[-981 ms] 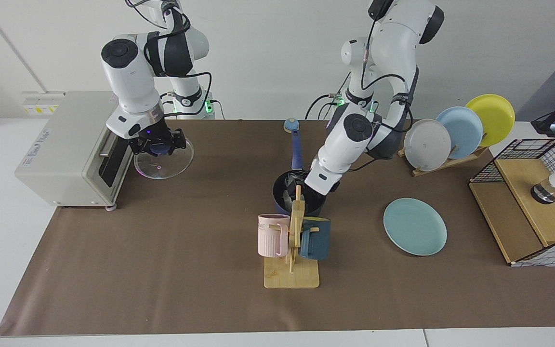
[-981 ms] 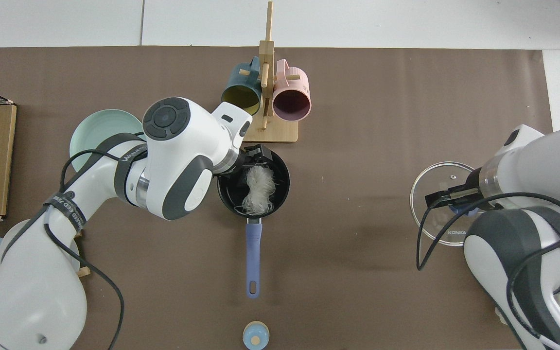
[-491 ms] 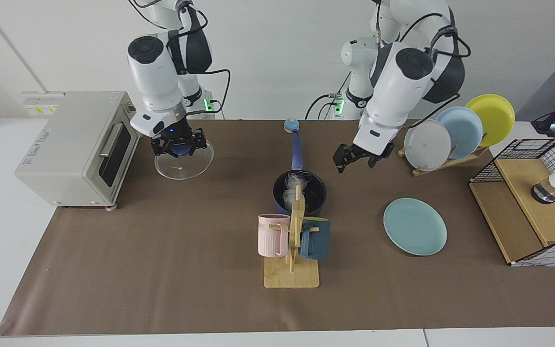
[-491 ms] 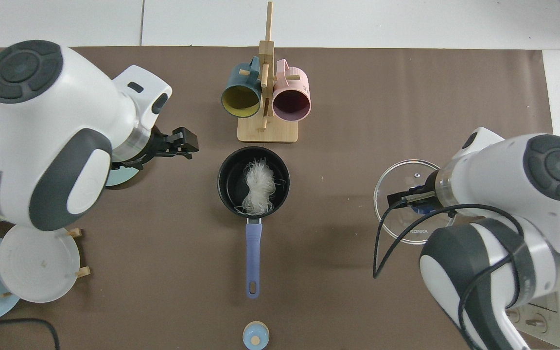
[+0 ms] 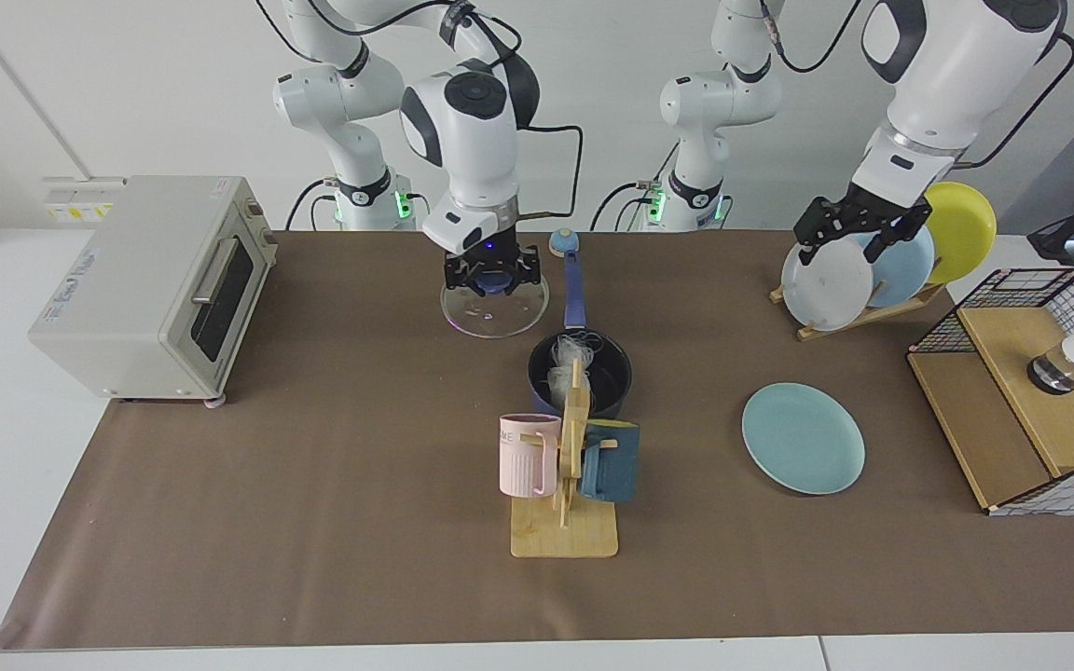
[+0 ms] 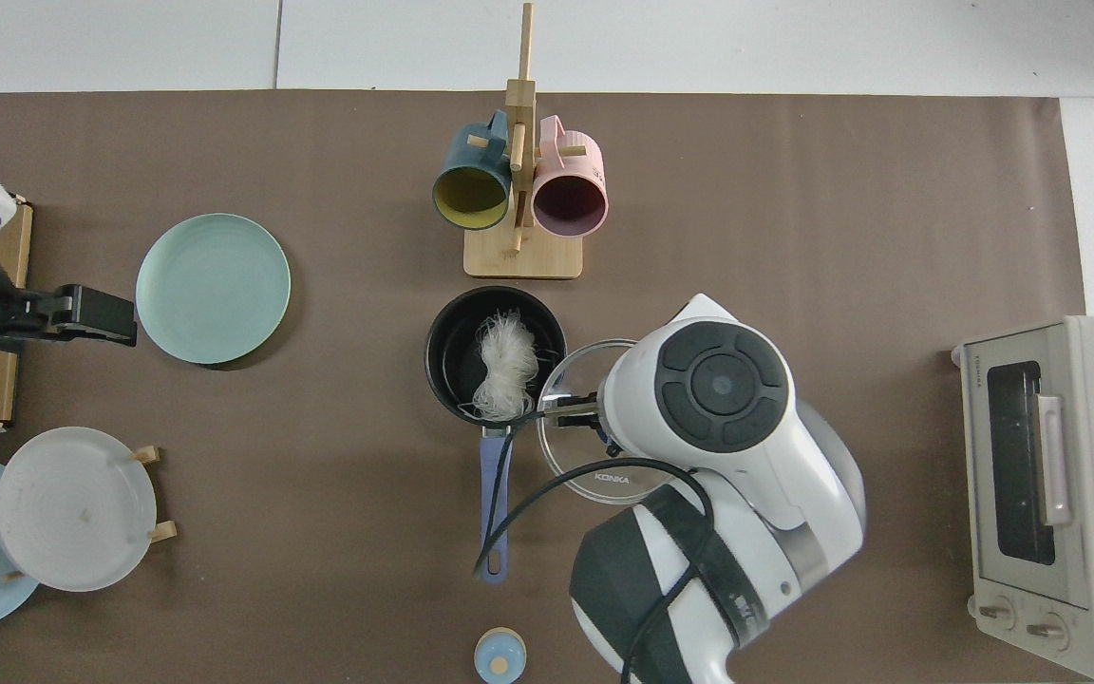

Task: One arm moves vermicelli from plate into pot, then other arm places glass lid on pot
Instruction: 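Carry the glass lid with the right gripper over the pot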

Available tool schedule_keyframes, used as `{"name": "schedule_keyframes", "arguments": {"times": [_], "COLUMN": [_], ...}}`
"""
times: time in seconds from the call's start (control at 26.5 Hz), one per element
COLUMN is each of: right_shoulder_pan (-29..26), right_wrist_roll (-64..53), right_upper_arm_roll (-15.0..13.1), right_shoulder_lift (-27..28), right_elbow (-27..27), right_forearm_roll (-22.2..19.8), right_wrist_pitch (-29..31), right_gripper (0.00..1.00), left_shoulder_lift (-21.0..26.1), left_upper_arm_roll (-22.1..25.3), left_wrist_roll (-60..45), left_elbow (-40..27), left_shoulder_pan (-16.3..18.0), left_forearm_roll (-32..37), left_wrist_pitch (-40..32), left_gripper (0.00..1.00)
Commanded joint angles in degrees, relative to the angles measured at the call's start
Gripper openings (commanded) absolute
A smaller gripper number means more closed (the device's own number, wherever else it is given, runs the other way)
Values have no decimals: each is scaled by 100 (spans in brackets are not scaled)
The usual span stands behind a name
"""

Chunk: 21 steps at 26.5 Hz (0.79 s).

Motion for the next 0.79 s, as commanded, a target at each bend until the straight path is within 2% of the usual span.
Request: {"name": "schedule_keyframes", "arguments": {"times": [0.0, 0.08, 0.19, 0.42, 0.75], "right_shoulder_pan": [414, 599, 687, 978, 951], "right_wrist_roll": [952, 1330, 1577, 1946, 1947], "right_upper_arm_roll": [46, 55, 64, 55, 20], "right_shoulder_lift": [962, 1358, 1833, 2501, 2757], "right_elbow": [1023, 1523, 2192, 2860, 3002], "right_forearm_roll": [-307, -500, -527, -782, -896], "right_wrist_pitch": [-145, -276, -453, -409, -304], "right_gripper": [0, 0, 0, 0, 0], "left_shoulder_lift": [-146, -146, -137, -110, -128], "left_upper_arm_roll": [501, 554, 510, 457, 466], "left_wrist_roll": [615, 581, 502, 590, 546], "left_elbow": [-189, -189, -189, -277, -277], "left_shoulder_pan": [-286, -295, -304, -304, -286], "left_forearm_roll": [-7, -7, -24, 11, 2], "left_wrist_pitch": [-26, 0, 62, 97, -8], "left_gripper": [100, 100, 100, 100, 100]}}
